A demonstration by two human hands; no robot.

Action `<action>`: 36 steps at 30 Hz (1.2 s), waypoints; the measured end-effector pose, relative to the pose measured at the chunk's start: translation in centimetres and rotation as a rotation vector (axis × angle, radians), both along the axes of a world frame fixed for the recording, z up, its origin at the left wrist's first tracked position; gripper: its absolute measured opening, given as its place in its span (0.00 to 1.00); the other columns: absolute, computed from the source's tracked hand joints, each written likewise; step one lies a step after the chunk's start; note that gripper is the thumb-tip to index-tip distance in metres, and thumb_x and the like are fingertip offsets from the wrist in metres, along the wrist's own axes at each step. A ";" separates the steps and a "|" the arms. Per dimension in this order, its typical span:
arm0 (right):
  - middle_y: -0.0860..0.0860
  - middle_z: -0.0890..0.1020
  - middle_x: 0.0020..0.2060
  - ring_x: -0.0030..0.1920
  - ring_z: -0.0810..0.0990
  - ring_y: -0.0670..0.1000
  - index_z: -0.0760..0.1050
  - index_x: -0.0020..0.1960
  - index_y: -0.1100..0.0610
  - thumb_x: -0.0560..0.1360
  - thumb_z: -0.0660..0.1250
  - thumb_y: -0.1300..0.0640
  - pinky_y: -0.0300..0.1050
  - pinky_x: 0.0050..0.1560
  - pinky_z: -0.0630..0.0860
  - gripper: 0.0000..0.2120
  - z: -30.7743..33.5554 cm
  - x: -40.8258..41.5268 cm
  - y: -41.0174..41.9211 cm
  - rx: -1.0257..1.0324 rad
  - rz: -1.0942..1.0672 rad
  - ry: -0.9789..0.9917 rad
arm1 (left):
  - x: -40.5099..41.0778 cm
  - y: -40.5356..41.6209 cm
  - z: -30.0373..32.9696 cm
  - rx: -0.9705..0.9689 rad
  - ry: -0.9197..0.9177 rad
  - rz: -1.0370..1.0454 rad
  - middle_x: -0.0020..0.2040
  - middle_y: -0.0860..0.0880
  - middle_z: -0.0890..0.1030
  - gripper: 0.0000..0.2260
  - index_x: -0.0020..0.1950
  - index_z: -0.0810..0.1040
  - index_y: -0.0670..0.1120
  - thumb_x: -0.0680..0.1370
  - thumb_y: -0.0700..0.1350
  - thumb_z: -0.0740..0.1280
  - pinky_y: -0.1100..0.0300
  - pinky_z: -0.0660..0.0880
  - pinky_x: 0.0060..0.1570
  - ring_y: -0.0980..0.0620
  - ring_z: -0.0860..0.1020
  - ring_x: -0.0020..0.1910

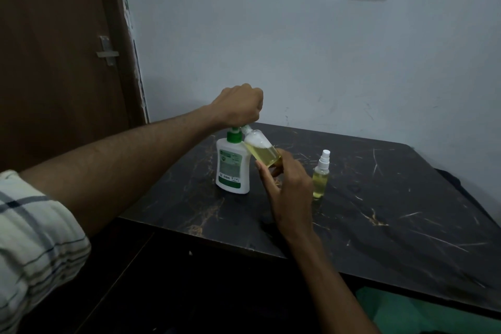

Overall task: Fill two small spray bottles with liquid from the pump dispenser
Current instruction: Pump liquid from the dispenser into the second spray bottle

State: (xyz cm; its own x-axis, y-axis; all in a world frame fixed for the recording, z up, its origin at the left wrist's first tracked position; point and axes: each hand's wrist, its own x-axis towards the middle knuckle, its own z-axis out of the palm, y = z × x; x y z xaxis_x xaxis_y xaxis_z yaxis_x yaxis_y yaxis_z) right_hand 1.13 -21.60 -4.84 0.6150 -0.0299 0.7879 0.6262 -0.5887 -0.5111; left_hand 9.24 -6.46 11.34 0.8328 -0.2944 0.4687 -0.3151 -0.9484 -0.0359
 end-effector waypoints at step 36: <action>0.50 0.81 0.49 0.46 0.78 0.46 0.76 0.69 0.55 0.80 0.61 0.37 0.45 0.47 0.80 0.27 0.3 -0.3 -0.1 0.025 0.013 0.021 | 0.0 0.1 0.5 -0.030 -0.006 -0.014 0.32 0.52 0.70 0.15 0.32 0.63 0.51 0.72 0.34 0.63 0.56 0.63 0.33 0.53 0.67 0.30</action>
State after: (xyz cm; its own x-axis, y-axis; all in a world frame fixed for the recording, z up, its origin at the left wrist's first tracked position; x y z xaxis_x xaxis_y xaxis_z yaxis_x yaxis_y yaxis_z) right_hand 0.82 -21.68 -4.56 0.6318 -0.0414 0.7740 0.6226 -0.5678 -0.5385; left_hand 9.26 -6.36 11.87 0.8258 -0.2916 0.4827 -0.3279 -0.9447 -0.0097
